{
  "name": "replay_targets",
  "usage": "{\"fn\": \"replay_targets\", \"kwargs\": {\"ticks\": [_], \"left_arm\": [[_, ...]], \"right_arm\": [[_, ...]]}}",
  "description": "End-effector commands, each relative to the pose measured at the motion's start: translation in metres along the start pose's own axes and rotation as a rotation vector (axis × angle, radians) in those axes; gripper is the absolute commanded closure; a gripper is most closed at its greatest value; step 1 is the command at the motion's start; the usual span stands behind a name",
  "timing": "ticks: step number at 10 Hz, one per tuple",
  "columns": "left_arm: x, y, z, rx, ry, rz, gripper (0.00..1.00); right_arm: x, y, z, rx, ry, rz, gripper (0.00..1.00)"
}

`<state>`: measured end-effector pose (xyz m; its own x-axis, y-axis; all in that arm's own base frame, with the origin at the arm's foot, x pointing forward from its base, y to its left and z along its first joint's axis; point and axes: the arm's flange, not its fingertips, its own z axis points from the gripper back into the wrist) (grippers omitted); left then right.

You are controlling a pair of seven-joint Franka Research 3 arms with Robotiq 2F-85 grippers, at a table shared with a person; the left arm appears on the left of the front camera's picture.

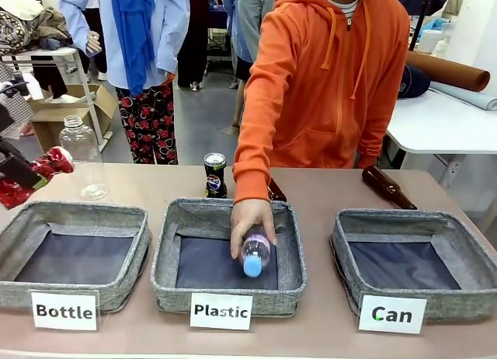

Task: Sort the can waste into the basket.
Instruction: Pick up the can waste from the table and place it in the right Fabric basket.

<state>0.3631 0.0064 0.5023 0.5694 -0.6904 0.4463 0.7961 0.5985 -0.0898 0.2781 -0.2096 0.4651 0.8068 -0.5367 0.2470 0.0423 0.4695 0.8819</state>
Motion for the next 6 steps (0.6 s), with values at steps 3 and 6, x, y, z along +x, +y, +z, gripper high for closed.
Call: {"fn": "replay_targets", "kwargs": {"ticks": [3,6], "left_arm": [[0.060,-0.014,-0.051,-0.281,-0.186,-0.428,0.76],[0.086,-0.015,-0.066,-0.298,-0.094,-0.425,0.76]], "right_arm": [[0.000,0.000,0.000,0.000,0.000,0.000,0.00],[0.000,-0.013,0.016,0.033,0.023,-0.100,0.00]]}}
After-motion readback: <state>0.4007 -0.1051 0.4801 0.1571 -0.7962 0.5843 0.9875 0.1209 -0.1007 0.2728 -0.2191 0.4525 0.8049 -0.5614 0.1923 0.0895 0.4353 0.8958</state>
